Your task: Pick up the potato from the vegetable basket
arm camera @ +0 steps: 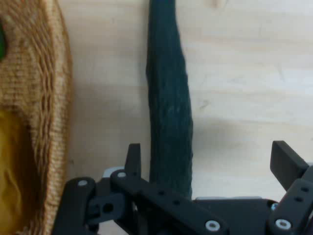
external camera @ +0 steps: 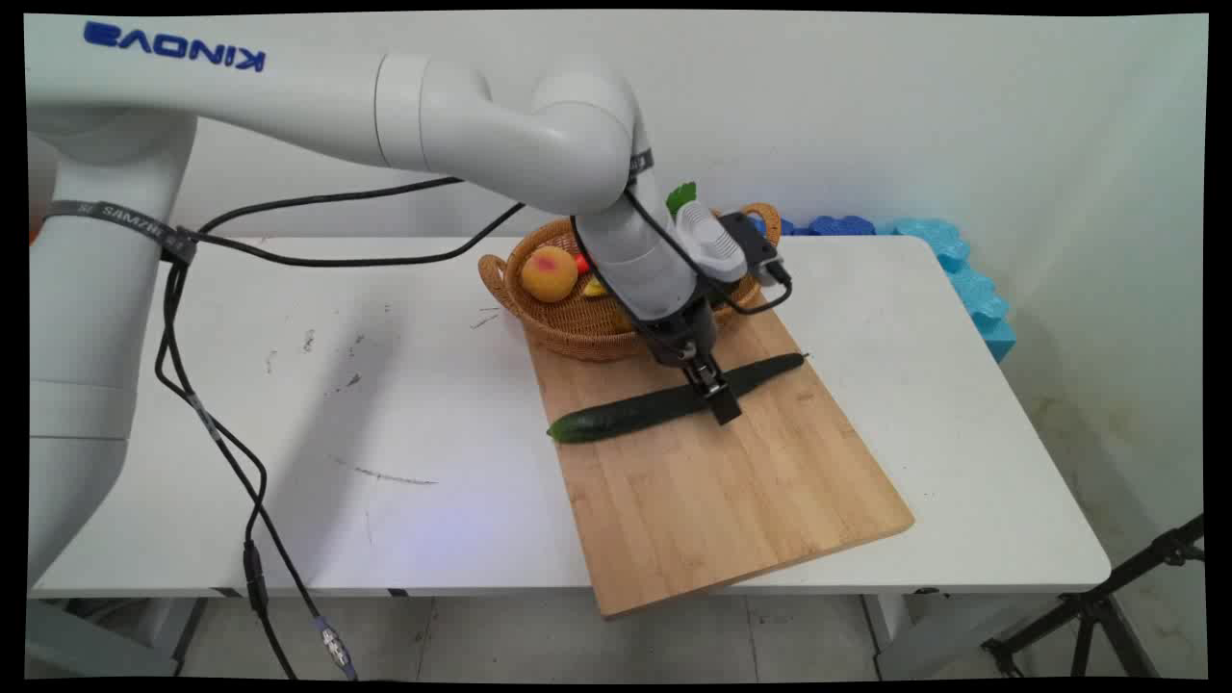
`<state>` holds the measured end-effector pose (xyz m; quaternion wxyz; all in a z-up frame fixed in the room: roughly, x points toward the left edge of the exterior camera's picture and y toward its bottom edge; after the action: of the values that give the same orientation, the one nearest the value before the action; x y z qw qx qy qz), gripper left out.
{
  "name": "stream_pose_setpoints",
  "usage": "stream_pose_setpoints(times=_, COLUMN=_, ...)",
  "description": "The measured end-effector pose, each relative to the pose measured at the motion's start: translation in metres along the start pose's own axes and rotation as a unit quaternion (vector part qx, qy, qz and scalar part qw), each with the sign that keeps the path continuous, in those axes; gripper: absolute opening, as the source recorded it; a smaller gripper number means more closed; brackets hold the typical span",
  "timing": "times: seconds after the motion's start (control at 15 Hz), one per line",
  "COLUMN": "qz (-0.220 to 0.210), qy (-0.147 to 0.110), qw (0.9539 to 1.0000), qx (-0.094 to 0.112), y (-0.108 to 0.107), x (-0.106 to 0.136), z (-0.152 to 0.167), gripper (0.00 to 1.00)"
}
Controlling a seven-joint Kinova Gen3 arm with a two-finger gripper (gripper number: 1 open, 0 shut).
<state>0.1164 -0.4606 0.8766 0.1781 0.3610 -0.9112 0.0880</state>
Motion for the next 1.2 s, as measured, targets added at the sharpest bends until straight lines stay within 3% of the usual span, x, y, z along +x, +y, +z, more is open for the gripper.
stream_pose_setpoints(times=0.53, qz=-0.018, qy=0.045, qw=0.9988, qx=-0.003, y=-0.01, x=0.032, z=-0.057, gripper=1.0)
stream_pose_setpoints(times=0.87, qz=-0.031, qy=0.066, qw=0.9973, qx=0.009, y=-0.04, x=0.042, z=-0.108, gripper=1.0)
stream_pose_setpoints(times=1.2, qz=-0.04, qy=0.065, qw=0.9967, qx=0.027, y=-0.073, x=0.032, z=-0.135, gripper=1.0)
